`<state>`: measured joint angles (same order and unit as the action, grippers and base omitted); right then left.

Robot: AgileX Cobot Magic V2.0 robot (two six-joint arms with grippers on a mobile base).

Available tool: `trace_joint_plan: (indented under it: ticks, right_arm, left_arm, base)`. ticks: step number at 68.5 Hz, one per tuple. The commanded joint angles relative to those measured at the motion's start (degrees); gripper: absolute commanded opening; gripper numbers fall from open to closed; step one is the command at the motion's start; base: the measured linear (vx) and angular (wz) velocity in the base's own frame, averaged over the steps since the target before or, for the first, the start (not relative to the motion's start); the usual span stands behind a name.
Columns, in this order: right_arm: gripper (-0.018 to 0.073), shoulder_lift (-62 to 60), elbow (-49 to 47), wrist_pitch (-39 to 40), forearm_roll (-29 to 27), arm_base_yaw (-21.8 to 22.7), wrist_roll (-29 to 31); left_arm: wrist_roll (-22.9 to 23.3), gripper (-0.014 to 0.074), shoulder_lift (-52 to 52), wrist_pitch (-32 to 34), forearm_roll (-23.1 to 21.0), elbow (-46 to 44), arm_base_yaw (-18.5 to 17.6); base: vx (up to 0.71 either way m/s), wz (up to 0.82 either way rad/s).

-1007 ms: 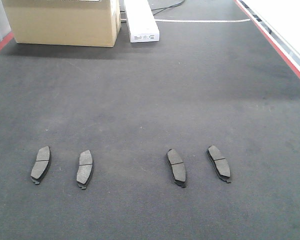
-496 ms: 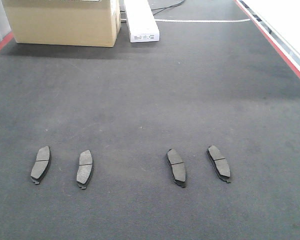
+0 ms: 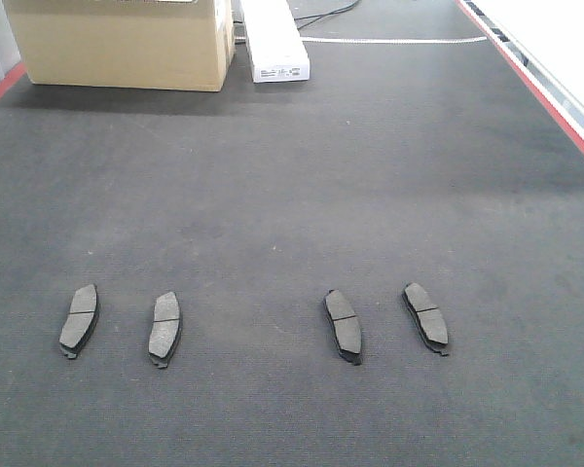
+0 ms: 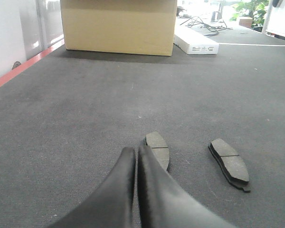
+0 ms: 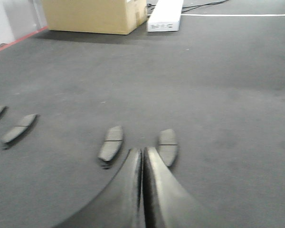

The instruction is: Move and align brake pads A on conveyor

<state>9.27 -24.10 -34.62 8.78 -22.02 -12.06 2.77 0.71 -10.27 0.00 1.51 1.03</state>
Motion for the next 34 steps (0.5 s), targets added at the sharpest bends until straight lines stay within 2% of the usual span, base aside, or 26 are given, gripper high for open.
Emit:
trace_joint_plan:
  ticks: [1,9,15,21,26,34]
  right_arm:
    - [-0.0011,1.5,-1.1,5.2,1.1,5.1,2.6]
    - [-0.0011,0.2,4.8,15.6,-0.8,16.9,3.8]
    - [-0.0011,-2.3,11.8,25.6,-1.1,22.2,3.8]
    - [-0.0011,-5.2,17.7,31.2,-1.1,24.9,3.8]
    - [-0.0011,-7.7,21.2,32.4,-1.3,26.1,3.7]
    - [-0.0011,-10.7,26.5,34.1,-1.3,26.1,5.1]
  left_arm:
    - [0.4,-0.0006,0.9,4.0,0.0,1.0,0.0]
    - [0.4,-0.0006,0.9,4.0,0.0,1.0,0.0]
    - [0.4,-0.0006,0.9,4.0,0.0,1.0,0.0]
    - [0.4,-0.0006,0.9,4.0,0.0,1.0,0.0]
    - [0.4,-0.0006,0.9,4.0,0.0,1.0,0.0]
    - [0.4,-0.0006,0.9,4.0,0.0,1.0,0.0]
  base:
    - [0.00,0.00]
    - [0.00,0.00]
    - [0.00,0.00]
    - [0.00,0.00]
    - [0.00,0.00]
    - [0.00,0.00]
